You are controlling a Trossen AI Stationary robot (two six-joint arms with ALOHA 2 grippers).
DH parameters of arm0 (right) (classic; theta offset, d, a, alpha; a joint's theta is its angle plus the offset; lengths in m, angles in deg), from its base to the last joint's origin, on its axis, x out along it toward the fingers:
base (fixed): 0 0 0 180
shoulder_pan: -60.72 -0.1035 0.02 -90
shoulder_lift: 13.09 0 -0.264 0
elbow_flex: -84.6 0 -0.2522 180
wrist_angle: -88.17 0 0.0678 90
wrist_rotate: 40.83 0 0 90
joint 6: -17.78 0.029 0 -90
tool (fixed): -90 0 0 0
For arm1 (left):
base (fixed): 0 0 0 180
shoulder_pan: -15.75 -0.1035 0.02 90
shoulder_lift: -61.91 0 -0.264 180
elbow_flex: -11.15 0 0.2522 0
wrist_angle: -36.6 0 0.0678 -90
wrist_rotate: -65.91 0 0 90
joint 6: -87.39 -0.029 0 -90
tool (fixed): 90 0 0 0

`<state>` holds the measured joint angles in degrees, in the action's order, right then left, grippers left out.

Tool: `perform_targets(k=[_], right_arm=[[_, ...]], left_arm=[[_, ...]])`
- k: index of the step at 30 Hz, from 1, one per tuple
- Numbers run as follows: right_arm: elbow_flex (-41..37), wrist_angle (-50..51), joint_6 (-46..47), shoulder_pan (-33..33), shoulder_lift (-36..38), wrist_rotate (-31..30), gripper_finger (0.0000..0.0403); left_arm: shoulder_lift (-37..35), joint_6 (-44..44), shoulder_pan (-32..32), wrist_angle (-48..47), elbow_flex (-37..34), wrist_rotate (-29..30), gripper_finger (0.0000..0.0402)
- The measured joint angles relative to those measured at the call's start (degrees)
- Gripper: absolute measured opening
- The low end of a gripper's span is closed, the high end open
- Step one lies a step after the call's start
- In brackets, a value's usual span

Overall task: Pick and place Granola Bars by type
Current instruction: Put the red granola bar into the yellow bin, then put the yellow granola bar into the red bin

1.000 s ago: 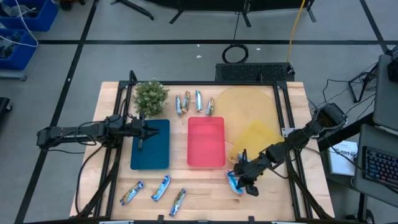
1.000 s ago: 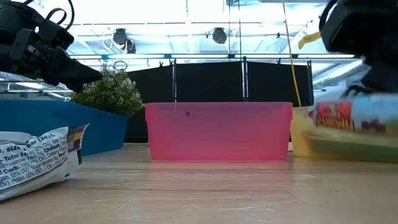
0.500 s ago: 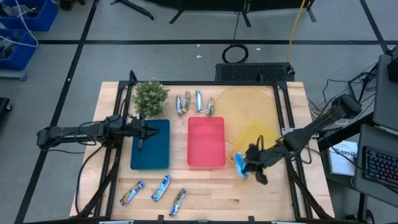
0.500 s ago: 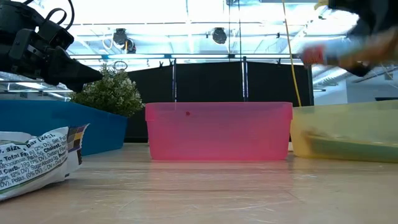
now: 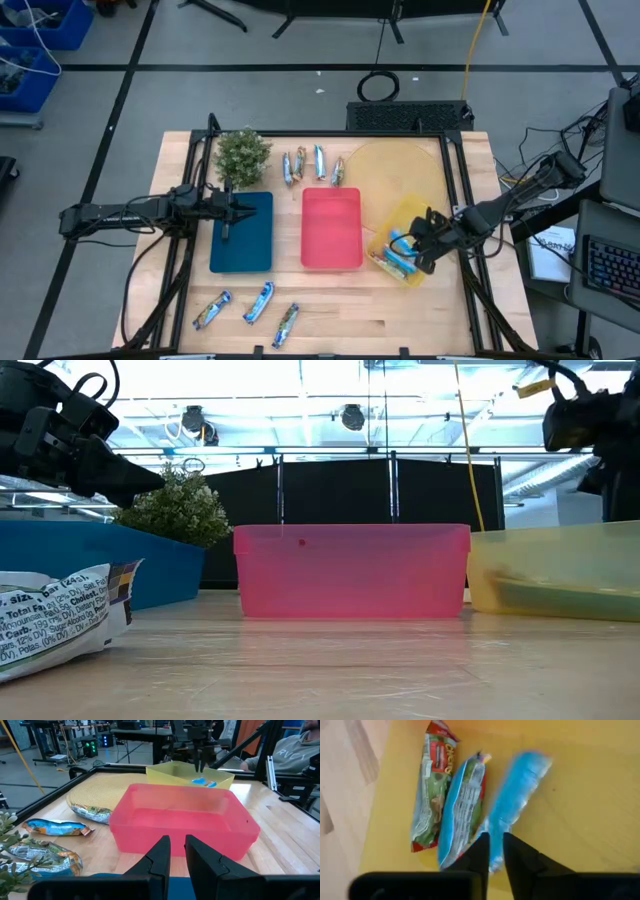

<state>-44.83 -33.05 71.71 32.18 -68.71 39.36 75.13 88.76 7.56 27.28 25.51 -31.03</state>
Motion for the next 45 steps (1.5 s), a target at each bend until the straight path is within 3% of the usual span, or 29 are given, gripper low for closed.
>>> perform_targets(k=[6,10,17,22,26,29,34,39,45], right_arm=[[0.0,7.3,7.5,2.7,-0.9,-2.3,0.0122],[-2.0,8.0,6.5,7.5,-1.1,-2.6,0.0132],[-4.1,-5.9,-7.5,17.3,-0.9,-2.3,0.0108],[-2.8,-17.1,-17.6,20.7,1.5,1.3,0.0092],[-2.4,-29.8,-31.7,23.3,4.7,-0.9,0.0086],[-2.4,-36.9,-39.8,26.6,7.9,-1.9,0.0086],[-4.4,-37.0,-47.4,28.1,18.4,-0.8,0.0079],[-13.3,-47.1,-50.5,28.1,29.6,-2.0,0.0069],[-22.5,-52.9,-52.1,28.2,36.2,-2.2,0.0071]], left_arm=[[0.0,-0.2,0.0,0.0,0.0,0.0,0.0067],[0.0,-0.3,0.0,0.0,0.0,0.0,0.0067],[0.0,-1.1,0.0,0.1,0.0,0.0,0.0067],[0.0,-0.4,0.0,0.1,0.0,0.0,0.0067],[0.0,-0.2,0.0,0.1,0.0,1.7,0.0067],[0.0,-0.2,0.0,0.1,0.0,3.7,0.0067],[0.0,-1.3,0.0,0.1,0.0,4.5,0.0067],[0.0,-1.1,0.0,0.1,0.0,4.4,0.0067],[0.0,0.8,0.0,0.7,0.0,5.7,0.0067]])
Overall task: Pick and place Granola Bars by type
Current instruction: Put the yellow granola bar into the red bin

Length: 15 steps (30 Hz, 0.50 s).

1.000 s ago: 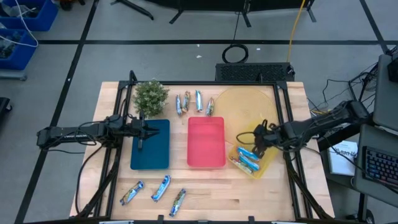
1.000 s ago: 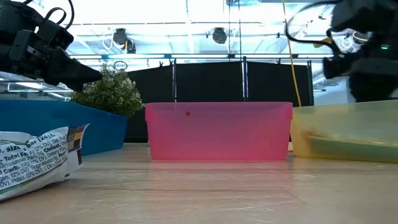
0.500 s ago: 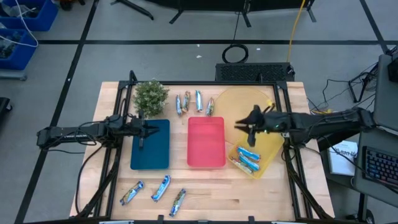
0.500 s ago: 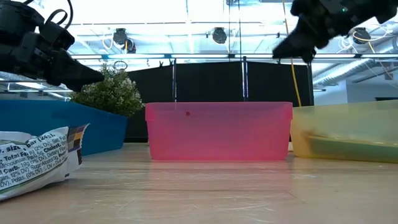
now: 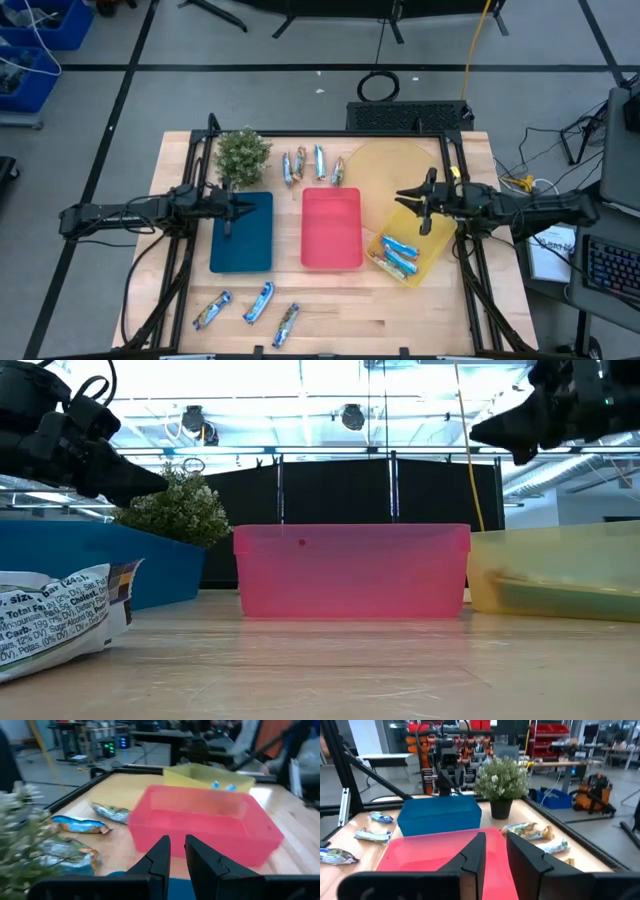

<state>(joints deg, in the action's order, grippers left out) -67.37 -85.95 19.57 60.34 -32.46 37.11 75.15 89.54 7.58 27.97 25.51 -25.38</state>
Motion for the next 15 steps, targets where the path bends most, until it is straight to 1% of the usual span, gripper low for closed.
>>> perform_targets(k=[4,5,8,10,12,15], right_arm=[[-3.6,-1.2,-1.2,0.0,3.2,0.0,0.0072],[-4.5,-1.2,-1.1,0.0,3.7,0.1,0.0072],[-7.3,-0.7,-1.1,0.0,5.1,0.1,0.0072],[-8.5,-0.9,-1.2,0.0,5.9,0.0,0.0072],[-9.4,-1.0,-1.4,0.0,6.3,0.0,0.0072],[-10.1,-1.0,-0.8,0.0,6.8,0.0,0.0073]], left_arm=[[0.2,4.0,0.0,5.1,0.0,8.1,0.0067],[0.8,4.5,-0.2,5.8,0.0,9.2,0.0067],[3.6,4.4,-1.0,7.2,0.0,8.6,0.0067],[6.9,5.2,-1.9,8.9,0.7,8.3,0.0067],[10.8,6.1,-3.0,9.0,3.2,8.0,0.0067],[18.6,4.6,-4.4,9.1,9.8,7.0,0.0067]])
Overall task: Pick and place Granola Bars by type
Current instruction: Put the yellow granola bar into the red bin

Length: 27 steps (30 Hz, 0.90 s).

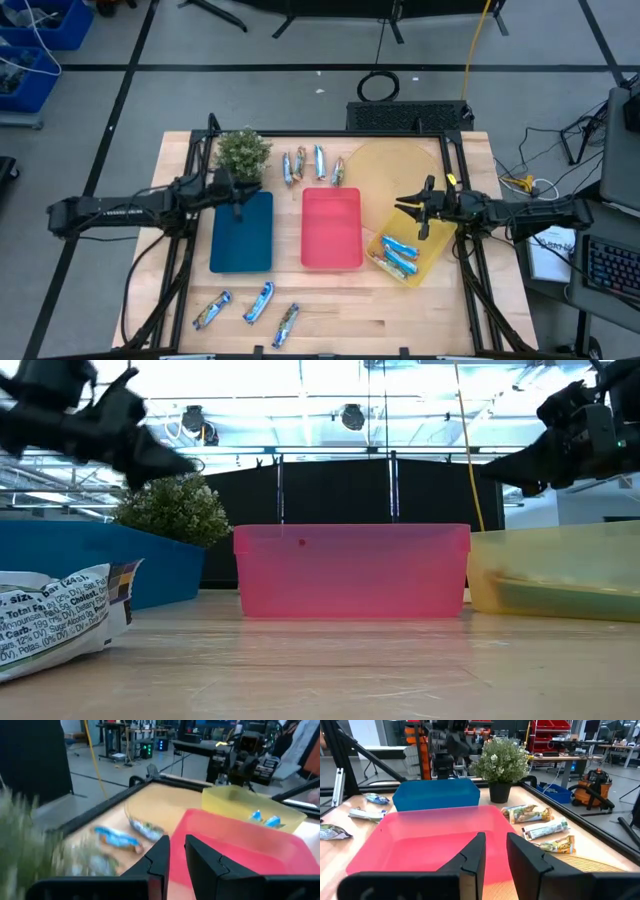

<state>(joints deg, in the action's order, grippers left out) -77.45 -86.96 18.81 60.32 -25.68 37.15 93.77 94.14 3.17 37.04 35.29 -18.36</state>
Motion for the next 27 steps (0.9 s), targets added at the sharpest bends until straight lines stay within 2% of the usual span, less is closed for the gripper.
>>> perform_targets(k=[4,9,11,15,17,20,22,25,27], right_arm=[[-0.1,-0.1,0.2,0.0,0.0,0.0,0.0073],[-0.1,0.0,0.1,0.0,0.0,0.0,0.0073],[-0.1,0.0,-0.4,0.0,0.0,0.0,0.0073],[-0.1,0.1,-0.1,0.0,0.0,0.1,0.0073],[-0.2,0.2,-0.2,0.0,-0.1,0.1,0.0073],[-0.2,0.6,-0.2,0.0,-0.1,0.1,0.0073],[-0.2,0.6,-0.2,0.0,-0.2,0.1,0.0073],[-0.2,0.6,-0.2,0.0,-0.2,0.1,0.0073],[-0.2,0.6,-0.2,0.0,-0.2,0.1,0.0073]], left_arm=[[12.2,-4.4,-2.7,-6.8,13.7,0.3,0.0067],[28.1,-1.2,-9.6,-19.7,33.7,2.9,0.0067],[33.4,1.1,-12.2,-24.9,40.9,0.2,0.0067],[43.6,2.0,-15.7,-36.4,54.5,-9.6,0.0067],[48.6,2.7,-16.7,-42.2,60.4,-9.6,0.0067],[56.2,4.9,-18.2,-51.4,68.9,-4.3,0.0067],[61.0,7.3,-19.1,-57.5,74.4,-3.1,0.0067],[67.6,9.4,-19.6,-65.9,80.8,-5.5,0.0067],[71.6,11.3,-19.4,-68.6,82.6,-7.2,0.0067]])
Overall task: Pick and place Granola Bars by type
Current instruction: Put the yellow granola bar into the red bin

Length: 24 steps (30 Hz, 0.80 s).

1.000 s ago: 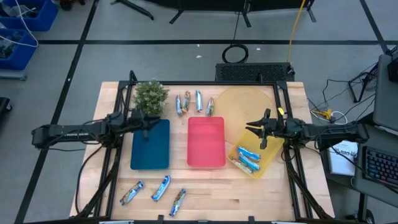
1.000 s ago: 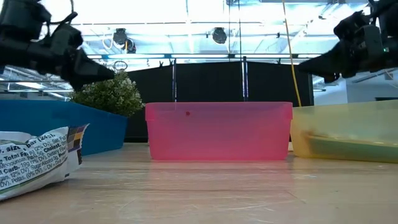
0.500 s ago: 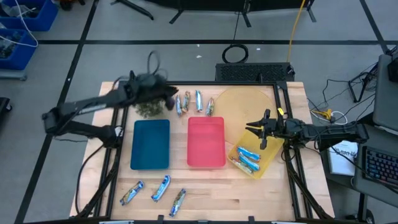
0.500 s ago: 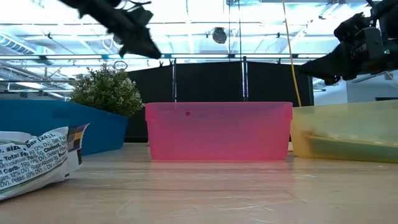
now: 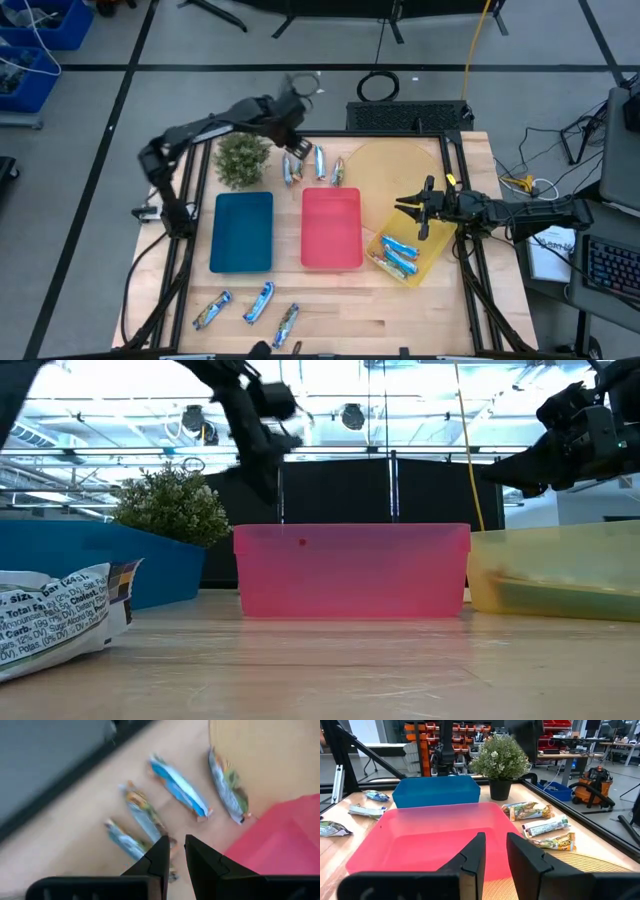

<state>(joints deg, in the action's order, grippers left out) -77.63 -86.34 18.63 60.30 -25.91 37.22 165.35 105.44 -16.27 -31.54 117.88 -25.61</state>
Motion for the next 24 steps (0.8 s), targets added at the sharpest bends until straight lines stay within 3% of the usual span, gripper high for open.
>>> perform_targets(k=[6,16,24], right_arm=[[0.0,1.2,0.9,0.0,0.0,0.0,0.0073],[0.0,3.0,1.7,0.0,0.0,0.2,0.0073],[0.0,3.0,3.0,0.0,0.0,0.2,0.0073]], left_arm=[[8.8,1.5,0.6,-0.6,2.1,-3.5,0.0067],[13.1,5.7,-2.4,-5.1,3.0,1.5,0.0067],[17.2,1.7,-3.0,1.8,3.1,-8.0,0.0068]])
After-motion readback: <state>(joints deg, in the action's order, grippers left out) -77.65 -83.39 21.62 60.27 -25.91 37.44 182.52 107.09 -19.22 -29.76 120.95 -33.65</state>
